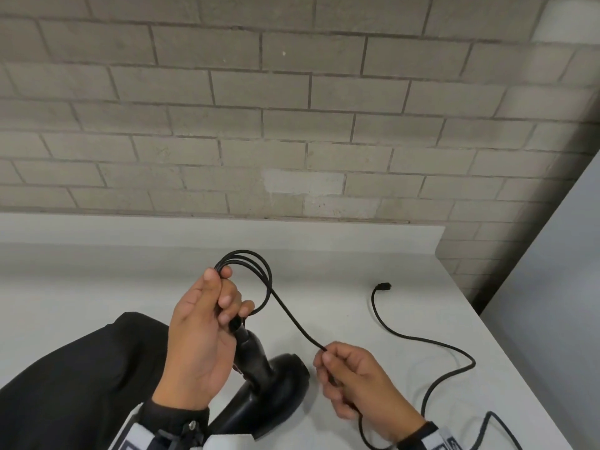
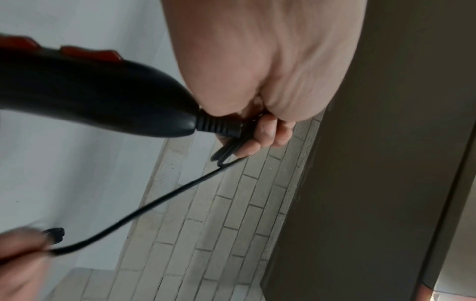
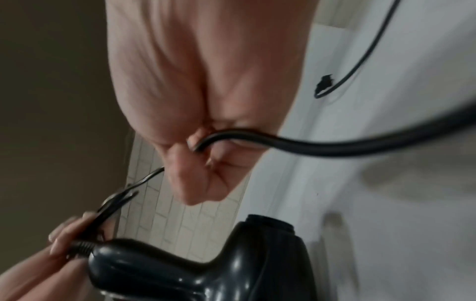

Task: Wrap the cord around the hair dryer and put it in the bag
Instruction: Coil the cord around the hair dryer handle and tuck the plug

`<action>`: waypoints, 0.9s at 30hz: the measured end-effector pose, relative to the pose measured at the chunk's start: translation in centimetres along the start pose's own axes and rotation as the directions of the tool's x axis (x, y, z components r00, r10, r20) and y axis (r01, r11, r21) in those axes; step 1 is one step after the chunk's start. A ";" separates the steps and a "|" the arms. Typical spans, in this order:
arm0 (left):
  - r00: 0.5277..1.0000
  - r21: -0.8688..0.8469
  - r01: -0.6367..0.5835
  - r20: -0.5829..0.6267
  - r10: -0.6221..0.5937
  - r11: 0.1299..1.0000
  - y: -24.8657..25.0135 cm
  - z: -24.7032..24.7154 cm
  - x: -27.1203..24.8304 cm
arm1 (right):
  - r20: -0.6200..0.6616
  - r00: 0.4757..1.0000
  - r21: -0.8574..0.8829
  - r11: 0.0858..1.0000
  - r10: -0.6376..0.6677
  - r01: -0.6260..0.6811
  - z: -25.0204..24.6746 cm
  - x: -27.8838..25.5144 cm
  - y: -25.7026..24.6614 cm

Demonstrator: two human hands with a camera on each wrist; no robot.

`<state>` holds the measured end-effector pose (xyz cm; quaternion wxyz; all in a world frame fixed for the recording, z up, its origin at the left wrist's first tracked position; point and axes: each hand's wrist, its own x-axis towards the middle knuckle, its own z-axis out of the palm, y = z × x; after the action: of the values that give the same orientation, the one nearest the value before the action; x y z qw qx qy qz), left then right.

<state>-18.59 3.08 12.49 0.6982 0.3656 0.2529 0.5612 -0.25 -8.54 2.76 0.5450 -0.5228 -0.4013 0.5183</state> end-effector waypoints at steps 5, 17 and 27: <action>1.000 -0.010 -0.004 -0.017 0.004 1.000 0.3 -0.6 0.4 | -0.068 0.996 -0.318 0.948 -0.057 0.033 -1.6 -1.7 -0.1; 0.991 0.124 -0.056 0.124 0.041 0.991 -0.7 0.9 -1.3 | -0.219 0.878 -0.842 0.537 -0.426 0.050 1.4 -2.4 -5.6; 0.982 0.123 -0.086 0.181 0.063 0.989 -1.4 1.6 -2.0 | 0.306 0.949 -0.946 0.134 0.074 0.295 3.9 -3.1 -10.2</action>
<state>-17.01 0.60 12.25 0.6710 0.4676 0.2122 0.5348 -3.03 -10.18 13.70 0.0436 -0.6399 -0.7516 0.1540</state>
